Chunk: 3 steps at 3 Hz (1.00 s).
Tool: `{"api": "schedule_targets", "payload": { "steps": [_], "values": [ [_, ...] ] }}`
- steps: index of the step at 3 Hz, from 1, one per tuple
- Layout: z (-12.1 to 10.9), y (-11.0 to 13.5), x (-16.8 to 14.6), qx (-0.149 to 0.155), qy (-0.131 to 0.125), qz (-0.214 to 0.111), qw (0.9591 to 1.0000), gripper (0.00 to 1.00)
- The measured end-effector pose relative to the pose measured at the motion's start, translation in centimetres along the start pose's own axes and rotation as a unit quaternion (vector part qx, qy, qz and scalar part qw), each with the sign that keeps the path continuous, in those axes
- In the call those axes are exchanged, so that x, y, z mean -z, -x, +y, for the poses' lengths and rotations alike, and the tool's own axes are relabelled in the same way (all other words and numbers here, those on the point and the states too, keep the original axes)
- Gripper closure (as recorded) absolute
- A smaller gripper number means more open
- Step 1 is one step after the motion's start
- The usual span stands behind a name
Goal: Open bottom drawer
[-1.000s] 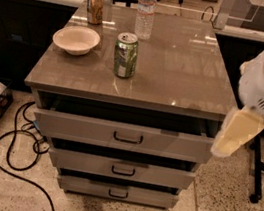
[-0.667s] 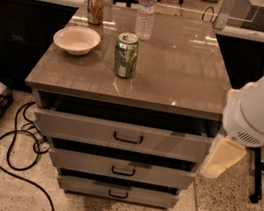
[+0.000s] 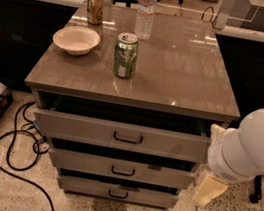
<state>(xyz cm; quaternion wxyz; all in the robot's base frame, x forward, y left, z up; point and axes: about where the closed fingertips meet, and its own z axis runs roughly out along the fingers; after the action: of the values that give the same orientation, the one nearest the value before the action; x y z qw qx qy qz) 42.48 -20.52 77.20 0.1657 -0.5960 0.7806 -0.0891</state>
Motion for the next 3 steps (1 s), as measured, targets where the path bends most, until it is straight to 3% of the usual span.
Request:
{"api": "schedule_targets", "payload": {
  "steps": [2, 3],
  "values": [
    [0.0, -0.2, -1.1, 0.006, 0.007, -0.007, 0.9999, 0.0],
    [2.2, -3.4, -4.1, -0.002, 0.035, -0.017, 0.9992, 0.0]
  ]
}}
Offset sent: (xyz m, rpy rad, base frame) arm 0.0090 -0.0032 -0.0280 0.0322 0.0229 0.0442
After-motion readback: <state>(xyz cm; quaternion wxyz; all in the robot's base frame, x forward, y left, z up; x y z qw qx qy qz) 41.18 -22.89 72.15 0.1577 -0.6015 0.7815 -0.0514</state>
